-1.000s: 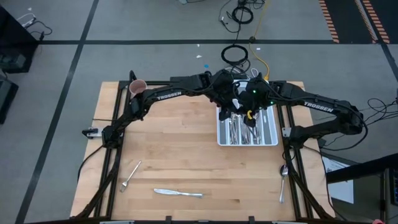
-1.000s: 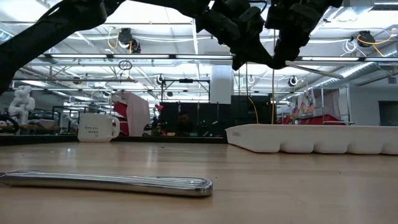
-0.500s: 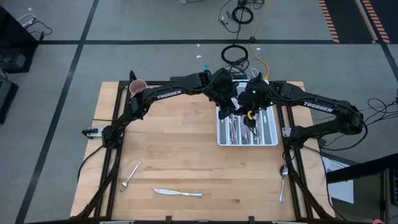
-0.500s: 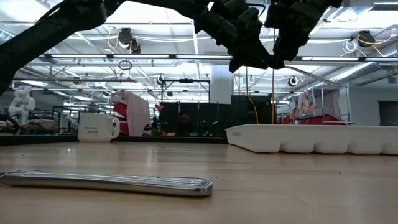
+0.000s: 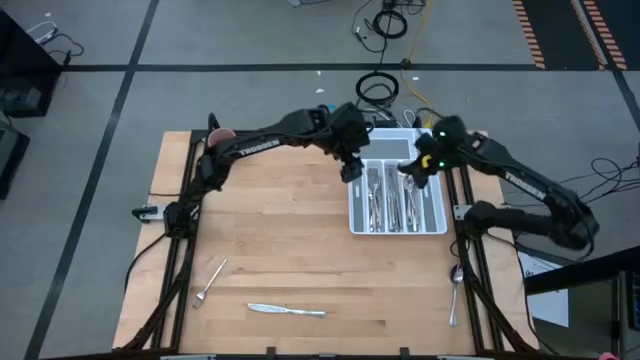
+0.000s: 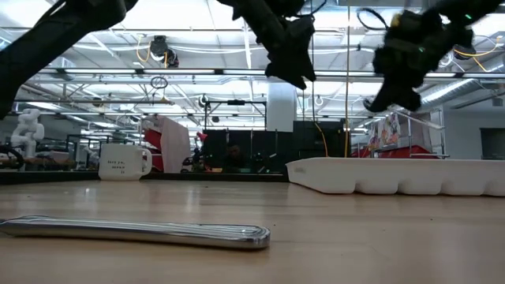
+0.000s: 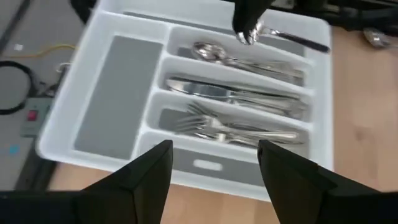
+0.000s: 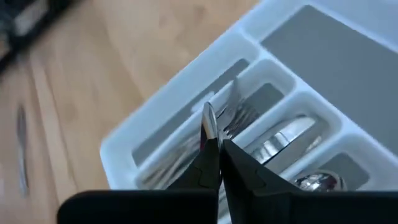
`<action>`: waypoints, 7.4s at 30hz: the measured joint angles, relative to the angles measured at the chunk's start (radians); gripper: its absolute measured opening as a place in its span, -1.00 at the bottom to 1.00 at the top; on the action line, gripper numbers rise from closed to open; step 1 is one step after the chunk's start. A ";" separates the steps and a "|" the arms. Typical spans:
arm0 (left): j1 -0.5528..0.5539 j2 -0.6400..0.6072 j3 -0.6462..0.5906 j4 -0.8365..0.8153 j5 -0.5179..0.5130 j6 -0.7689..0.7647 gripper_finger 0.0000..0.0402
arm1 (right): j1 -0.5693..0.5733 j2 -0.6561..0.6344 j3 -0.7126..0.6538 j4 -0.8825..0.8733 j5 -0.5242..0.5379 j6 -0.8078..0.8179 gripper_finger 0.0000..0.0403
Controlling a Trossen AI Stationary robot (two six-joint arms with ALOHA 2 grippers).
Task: Sort silverware
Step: Put the silver spoon into the silverware tray
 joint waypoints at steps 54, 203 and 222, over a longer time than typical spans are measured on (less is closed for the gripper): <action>0.004 -0.025 0.000 -0.114 -0.035 -0.003 0.21 | -0.183 -0.022 0.212 -0.401 -0.046 -0.251 -0.20; 0.006 -0.024 0.000 -0.289 -0.038 0.192 0.21 | 1.467 0.507 0.134 -0.271 0.508 2.104 -0.25; 0.010 -0.024 0.000 -0.269 -0.019 0.206 0.21 | 1.475 0.512 0.030 -0.358 0.290 2.194 -0.16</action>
